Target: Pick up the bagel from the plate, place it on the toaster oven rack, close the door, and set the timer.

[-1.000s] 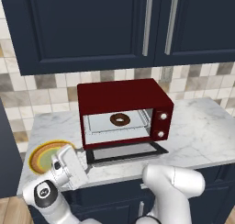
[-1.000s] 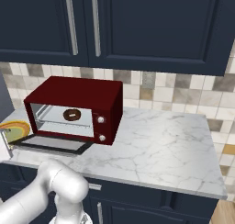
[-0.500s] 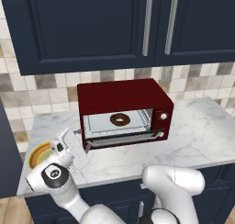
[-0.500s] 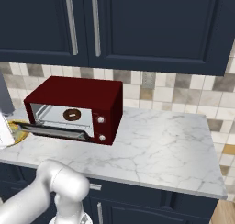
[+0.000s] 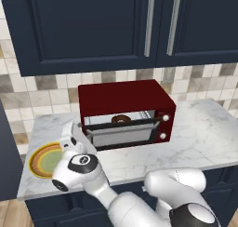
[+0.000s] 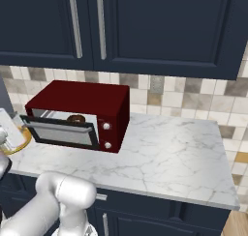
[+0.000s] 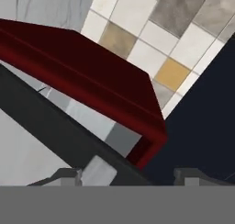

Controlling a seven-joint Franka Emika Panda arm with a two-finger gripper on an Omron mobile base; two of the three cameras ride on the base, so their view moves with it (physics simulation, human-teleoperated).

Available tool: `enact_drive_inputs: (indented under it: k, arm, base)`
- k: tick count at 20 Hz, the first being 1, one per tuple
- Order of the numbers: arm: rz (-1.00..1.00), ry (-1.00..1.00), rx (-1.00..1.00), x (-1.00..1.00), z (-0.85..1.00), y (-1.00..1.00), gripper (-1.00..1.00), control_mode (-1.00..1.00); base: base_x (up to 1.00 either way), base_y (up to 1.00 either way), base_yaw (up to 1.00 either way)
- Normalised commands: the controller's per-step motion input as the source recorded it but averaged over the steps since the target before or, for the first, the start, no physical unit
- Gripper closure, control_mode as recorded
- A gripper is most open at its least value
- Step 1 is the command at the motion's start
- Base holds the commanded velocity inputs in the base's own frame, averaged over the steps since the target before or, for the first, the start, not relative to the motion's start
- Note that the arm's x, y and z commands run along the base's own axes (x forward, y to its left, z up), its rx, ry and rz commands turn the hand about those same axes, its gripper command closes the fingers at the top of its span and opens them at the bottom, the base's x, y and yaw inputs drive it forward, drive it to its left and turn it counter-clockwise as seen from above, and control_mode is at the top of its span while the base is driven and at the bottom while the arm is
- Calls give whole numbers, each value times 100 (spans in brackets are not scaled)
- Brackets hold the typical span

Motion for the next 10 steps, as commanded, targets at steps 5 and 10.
enact_drive_inputs:
  k: [5, 10]
  arm:
    - [54, 13, 0, 44, 0, -36, -100, -100]
    - [49, 19, 0, 81, 1, -31, -100, -100]
  base:
    - [0, 0, 0]
    - [0, 0, 0]
